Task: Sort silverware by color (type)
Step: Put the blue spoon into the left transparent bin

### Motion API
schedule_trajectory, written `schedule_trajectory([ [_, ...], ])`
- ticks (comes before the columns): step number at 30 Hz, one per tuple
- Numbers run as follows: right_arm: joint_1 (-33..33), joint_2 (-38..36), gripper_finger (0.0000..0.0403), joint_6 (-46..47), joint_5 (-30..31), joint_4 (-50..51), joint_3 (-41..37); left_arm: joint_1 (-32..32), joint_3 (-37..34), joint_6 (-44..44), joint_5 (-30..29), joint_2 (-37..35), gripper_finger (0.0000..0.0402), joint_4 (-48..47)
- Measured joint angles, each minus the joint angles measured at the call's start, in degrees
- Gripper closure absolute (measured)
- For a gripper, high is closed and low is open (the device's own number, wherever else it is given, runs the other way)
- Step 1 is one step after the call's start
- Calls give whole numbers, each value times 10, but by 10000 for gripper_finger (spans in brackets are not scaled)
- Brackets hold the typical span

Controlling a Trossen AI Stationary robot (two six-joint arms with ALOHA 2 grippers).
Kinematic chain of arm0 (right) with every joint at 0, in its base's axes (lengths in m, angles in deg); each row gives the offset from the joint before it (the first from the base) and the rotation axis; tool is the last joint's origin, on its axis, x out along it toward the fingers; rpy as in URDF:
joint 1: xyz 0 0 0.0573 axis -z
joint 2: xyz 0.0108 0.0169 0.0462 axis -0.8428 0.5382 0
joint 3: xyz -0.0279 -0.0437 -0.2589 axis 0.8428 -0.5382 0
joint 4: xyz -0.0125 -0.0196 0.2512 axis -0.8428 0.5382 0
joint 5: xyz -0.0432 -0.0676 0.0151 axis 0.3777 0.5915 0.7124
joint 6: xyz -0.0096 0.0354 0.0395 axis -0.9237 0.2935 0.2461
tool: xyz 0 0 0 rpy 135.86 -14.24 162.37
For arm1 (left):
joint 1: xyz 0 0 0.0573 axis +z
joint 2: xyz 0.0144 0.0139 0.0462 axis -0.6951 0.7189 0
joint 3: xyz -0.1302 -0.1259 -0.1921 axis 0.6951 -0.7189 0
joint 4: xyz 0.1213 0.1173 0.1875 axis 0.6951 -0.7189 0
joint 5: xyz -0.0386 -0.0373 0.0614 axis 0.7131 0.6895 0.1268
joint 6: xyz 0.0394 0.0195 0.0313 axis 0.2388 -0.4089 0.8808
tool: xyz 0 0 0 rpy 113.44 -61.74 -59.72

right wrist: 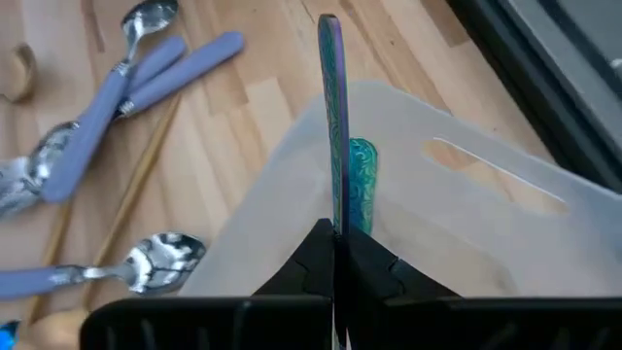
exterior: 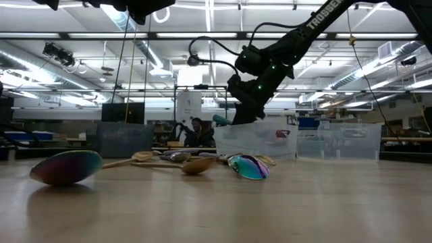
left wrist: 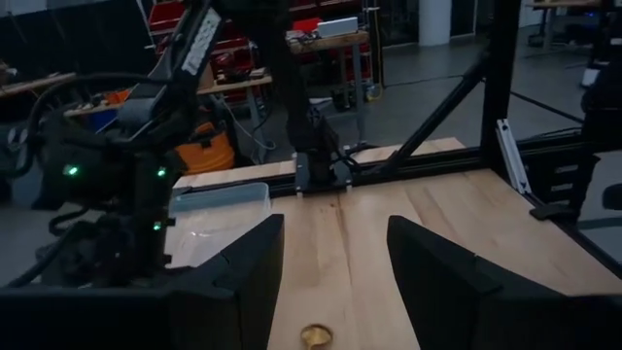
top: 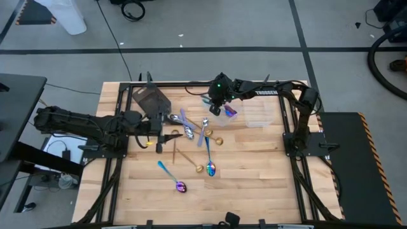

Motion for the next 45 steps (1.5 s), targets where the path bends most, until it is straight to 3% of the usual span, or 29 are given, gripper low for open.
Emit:
schedule_trajectory([
  [16,5,1,323,5,-12,5,0,-6,0,17,1,0,209,-1],
  [29,5,-11,320,-16,-2,20,4,-12,0,59,1,0,209,-63],
  [36,4,-48,320,-5,-2,109,54,-28,0,-63,15,-6,209,-192],
  [45,-21,-80,322,28,-91,111,54,-26,0,-219,14,-3,209,-273],
])
